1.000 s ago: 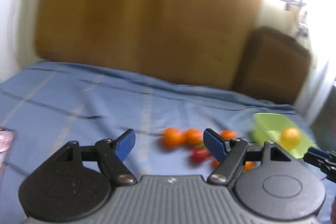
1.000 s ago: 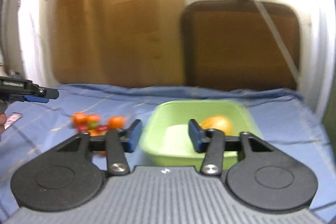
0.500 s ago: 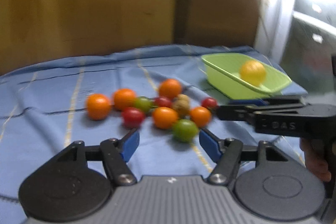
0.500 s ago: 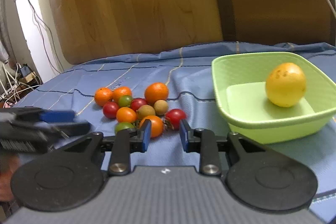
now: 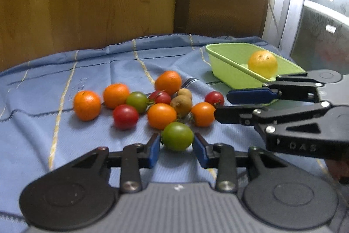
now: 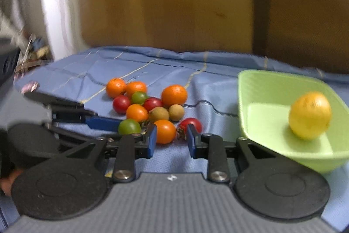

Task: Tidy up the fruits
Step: 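Grasp a green tomato with the left gripper while the right grasps an orange tomato, then carry both tomatoes to the green basket and release them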

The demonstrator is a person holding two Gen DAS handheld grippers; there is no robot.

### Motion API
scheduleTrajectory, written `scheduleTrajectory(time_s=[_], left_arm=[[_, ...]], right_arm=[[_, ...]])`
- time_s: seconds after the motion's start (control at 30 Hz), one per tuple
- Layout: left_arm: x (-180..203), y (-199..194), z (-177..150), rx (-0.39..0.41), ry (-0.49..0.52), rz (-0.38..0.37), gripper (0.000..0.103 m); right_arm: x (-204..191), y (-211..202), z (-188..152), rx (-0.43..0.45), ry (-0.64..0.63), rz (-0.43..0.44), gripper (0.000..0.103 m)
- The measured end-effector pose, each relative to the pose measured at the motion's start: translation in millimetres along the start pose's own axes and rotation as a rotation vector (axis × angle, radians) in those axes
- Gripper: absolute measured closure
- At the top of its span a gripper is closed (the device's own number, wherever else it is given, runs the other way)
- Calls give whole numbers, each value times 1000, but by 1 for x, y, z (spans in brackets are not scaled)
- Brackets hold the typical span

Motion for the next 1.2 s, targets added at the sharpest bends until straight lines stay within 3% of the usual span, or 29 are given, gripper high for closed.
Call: scheduleTrajectory(time_s=[0.1, 0.3, 0.37, 0.57, 0.73, 1.0, 1.1, 1.2], left_arm=[[-13, -13, -4, 6, -31, 3, 70], [-25, -23, -10, 4, -51, 8, 69], [-25, -23, -11, 8, -49, 7, 69], [-17, -24, -12, 17, -23, 9, 69], [-11, -30, -14, 15, -26, -7, 69], [26, -30, -15, 4, 4, -89, 69], [43, -25, -4, 11, 24, -119, 69], [63, -14, 20, 34, 36, -161, 69]], right_arm=[[-20, -2, 1, 8, -205, 65, 71], [-30, 14, -7, -43, -372, 91, 68], [-29, 21, -11, -61, -417, 89, 59], [-32, 28, -14, -58, -513, 98, 61], [-34, 24, -15, -56, -519, 75, 68], [-34, -28, -16, -32, -291, 73, 68], [-21, -51, -20, -17, -200, 37, 68], [11, -80, -4, 65, -134, -55, 68]])
Point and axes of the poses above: each gripper's, at about its wrist camera, not at the fingertips, and y roughly the way its jaws point, x to its right, z to its top, the point moved 10 cm from there along y, roughly the way its jaws point, and after that the axes turned 13 degrees about x, right-handed, at the moved point
